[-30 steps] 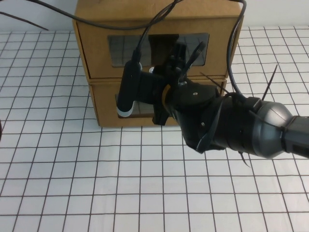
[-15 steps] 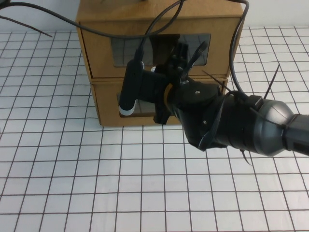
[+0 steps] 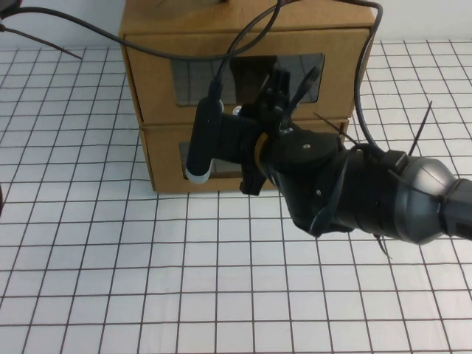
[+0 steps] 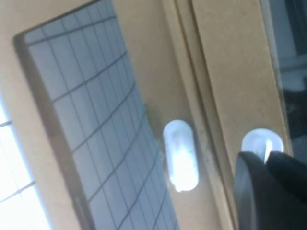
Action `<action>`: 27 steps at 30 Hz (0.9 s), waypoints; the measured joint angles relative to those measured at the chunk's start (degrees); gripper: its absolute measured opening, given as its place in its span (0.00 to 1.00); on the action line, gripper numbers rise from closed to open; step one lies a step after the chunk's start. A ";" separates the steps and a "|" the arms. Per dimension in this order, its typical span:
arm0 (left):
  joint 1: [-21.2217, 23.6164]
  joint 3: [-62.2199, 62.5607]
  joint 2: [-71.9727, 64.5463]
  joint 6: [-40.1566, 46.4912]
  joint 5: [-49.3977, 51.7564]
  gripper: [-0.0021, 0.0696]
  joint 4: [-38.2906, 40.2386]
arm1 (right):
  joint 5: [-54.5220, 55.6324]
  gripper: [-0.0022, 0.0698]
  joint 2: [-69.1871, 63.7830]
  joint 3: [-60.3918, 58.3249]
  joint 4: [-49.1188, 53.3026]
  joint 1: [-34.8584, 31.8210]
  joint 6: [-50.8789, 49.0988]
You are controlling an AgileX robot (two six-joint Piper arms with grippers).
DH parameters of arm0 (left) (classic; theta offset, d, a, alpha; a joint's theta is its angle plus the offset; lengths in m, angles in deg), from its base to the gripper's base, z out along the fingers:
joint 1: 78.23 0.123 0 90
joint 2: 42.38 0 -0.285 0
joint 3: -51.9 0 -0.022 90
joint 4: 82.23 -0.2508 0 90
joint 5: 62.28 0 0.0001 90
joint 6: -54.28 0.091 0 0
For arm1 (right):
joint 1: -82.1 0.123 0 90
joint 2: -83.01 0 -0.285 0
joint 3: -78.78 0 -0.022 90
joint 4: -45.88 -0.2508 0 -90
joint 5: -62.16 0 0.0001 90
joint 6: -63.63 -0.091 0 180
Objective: Open the shoe box
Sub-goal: 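Pull the top drawer of the cardboard box fully open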
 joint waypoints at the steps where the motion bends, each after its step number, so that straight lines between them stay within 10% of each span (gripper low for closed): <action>1: 0.00 0.00 0.00 0.00 0.00 0.03 0.00 | 0.00 0.04 0.50 -0.73 0.19 0.12 0.00; 27: 0.00 0.00 -1.05 0.00 -0.27 0.03 1.09 | -7.76 0.04 12.89 -15.33 -6.30 12.46 -0.80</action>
